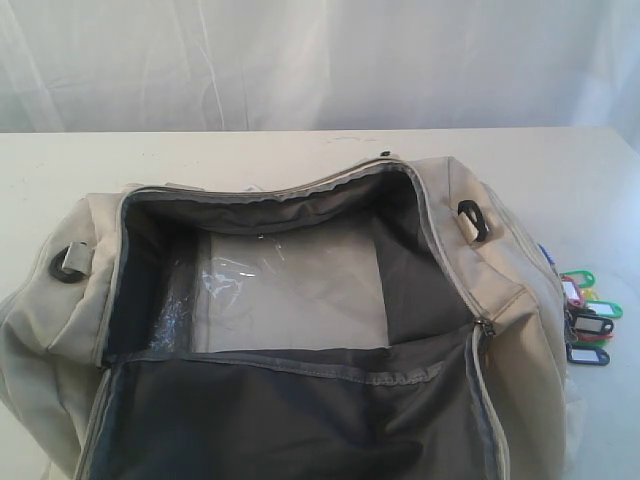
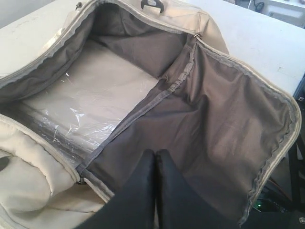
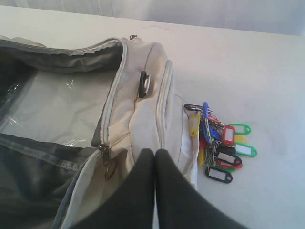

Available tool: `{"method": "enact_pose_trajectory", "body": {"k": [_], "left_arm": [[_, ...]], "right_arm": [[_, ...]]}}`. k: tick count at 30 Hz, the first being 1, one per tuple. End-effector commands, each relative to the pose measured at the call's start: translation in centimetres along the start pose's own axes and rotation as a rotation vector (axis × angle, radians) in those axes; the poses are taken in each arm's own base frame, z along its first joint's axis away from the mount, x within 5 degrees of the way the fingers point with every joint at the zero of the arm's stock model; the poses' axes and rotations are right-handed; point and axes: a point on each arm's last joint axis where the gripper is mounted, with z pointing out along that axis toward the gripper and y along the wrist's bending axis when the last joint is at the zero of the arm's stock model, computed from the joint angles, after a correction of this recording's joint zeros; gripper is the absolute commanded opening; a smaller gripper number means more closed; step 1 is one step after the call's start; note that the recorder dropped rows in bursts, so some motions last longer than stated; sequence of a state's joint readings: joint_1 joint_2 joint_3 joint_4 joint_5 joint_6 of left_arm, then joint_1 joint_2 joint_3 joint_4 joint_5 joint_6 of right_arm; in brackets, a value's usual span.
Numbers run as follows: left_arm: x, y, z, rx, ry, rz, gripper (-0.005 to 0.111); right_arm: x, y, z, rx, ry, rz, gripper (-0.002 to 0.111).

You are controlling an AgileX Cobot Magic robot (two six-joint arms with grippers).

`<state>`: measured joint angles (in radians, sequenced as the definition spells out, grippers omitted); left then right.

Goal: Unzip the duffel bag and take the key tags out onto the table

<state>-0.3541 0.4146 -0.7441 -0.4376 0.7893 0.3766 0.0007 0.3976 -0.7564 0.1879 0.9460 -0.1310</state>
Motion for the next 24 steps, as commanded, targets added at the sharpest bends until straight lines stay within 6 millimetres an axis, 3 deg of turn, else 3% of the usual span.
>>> {"method": "enact_pose_trajectory", "body": {"k": [1, 10, 24], "left_arm": [[0.0, 0.2, -0.5, -0.084, -0.032, -0.039, 0.000], [0.7, -0.8, -2.9, -0.358, -0.159, -0.069, 0.000], [1.2, -2.8, -4.4, -0.384, -0.288, -0.021, 0.000]], "right_arm": [[0.1, 0.0, 0.0, 0.000, -0.011, 0.009, 0.000], [0.0, 0.0, 0.0, 0.000, -0.014, 0.009, 0.000], [0.0, 0.0, 0.0, 0.000, -0.014, 0.009, 0.000]]}}
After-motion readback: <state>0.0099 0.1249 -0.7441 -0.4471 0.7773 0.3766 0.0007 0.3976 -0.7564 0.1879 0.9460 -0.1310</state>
